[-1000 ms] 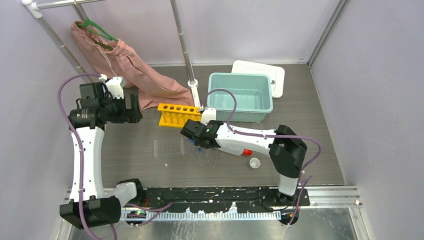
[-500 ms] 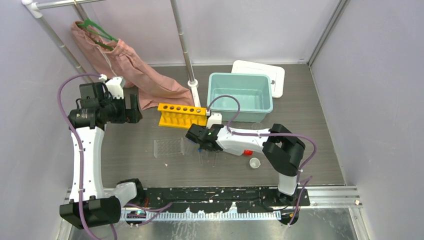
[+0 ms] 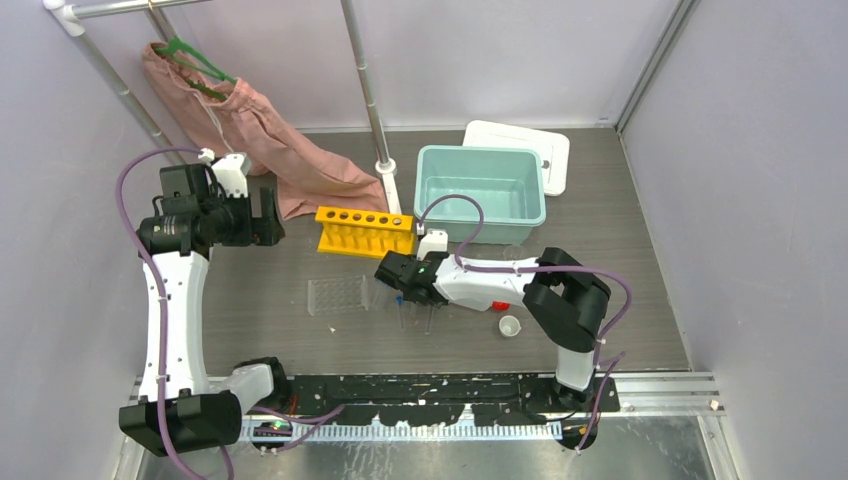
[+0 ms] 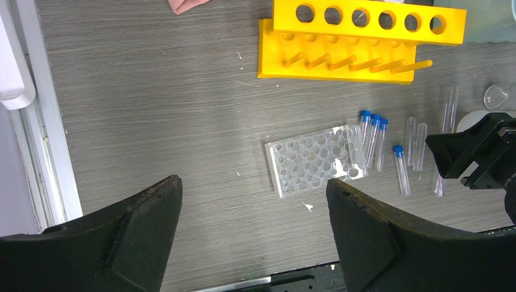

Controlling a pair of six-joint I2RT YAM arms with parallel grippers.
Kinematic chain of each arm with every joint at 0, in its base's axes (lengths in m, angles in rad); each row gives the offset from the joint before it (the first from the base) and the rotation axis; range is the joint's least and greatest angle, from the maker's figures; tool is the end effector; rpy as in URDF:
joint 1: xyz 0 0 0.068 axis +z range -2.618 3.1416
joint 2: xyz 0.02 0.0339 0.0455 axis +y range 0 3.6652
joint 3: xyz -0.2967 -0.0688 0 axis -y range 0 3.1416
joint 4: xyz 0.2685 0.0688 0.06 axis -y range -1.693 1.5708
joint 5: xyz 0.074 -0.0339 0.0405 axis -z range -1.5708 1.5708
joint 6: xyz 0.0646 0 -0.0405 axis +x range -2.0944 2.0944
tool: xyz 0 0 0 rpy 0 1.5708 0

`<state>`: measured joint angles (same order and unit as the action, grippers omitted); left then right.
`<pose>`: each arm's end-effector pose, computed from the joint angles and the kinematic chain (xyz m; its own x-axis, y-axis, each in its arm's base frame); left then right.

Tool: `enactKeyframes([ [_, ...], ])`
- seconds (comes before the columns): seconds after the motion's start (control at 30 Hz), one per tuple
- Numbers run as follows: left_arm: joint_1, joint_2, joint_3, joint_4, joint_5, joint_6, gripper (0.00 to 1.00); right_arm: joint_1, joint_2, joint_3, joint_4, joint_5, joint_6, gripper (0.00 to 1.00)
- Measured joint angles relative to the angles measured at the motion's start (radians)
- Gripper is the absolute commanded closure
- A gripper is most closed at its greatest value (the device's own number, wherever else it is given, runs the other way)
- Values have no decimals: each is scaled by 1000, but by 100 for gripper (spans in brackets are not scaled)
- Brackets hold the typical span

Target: Organize the chemistry lab equipment

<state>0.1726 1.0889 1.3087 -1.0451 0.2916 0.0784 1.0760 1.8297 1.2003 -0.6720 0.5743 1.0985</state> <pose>0.2235 0.0201 0.3937 -0.7195 -0.0493 -0.6928 0.0842 0.9839 -0.1575 0.2125 0.3199 0.1671 -0.8051 0.0824 -0.5874 0.1027 0.9947 -0.0012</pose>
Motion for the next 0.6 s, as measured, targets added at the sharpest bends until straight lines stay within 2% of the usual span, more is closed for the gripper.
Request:
enactKeyframes([
  [0.4, 0, 4, 0, 0, 6, -15, 13, -11, 0, -18, 29, -3, 2, 53],
  [0.6, 0, 4, 0, 0, 7, -18, 12, -11, 0, -23, 45, -14, 1, 53],
])
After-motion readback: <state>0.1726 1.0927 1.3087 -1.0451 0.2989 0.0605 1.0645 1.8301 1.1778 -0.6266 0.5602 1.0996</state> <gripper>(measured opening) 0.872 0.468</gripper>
